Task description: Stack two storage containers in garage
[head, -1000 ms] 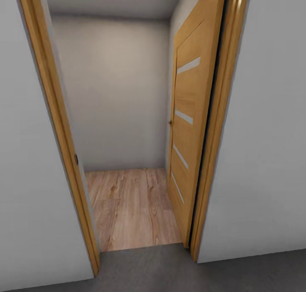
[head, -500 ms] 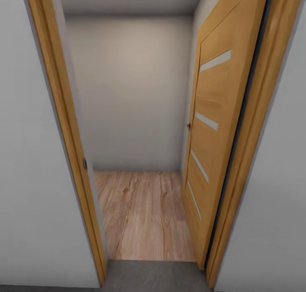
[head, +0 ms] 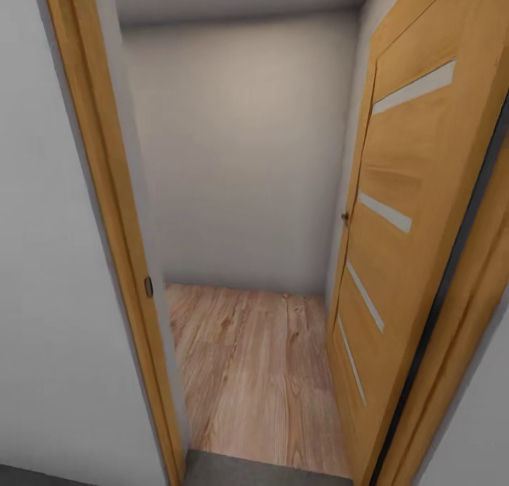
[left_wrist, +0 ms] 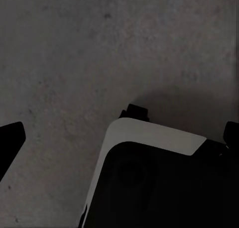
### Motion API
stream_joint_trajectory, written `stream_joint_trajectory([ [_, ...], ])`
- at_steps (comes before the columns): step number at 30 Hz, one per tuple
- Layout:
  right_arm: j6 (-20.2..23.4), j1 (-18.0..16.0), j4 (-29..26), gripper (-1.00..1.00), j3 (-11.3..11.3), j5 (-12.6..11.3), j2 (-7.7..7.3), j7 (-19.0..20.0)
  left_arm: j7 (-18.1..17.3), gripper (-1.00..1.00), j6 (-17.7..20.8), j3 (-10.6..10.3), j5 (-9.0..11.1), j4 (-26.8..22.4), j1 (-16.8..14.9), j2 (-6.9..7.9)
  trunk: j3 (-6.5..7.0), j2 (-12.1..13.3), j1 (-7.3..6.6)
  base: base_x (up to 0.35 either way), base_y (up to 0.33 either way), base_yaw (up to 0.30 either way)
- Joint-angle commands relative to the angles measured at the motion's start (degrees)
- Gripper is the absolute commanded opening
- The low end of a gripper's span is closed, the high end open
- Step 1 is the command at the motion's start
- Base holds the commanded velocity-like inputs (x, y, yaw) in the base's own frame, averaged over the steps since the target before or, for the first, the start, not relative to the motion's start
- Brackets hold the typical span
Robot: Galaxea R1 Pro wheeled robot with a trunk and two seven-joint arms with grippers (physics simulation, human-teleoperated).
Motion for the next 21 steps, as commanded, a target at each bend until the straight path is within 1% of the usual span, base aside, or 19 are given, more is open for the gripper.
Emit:
stream_joint_trajectory([
  [1,-0.3,-0.1,0.2,1.0,0.1,0.5,0.0,-0.3,0.1,1.0,-0.2,0.2,0.2,0.0,0.0,-0.02,-0.07,0.0,0.04,0.318,-0.096,0.054],
  [21,0.0,-0.1,0.2,1.0,0.4,1.0,0.0,-0.8,0.1,1.0,-0.2,0.2,0.2,0.0,0.0,-0.02,-0.07,0.0,0.04,0.318,-0.096,0.005],
])
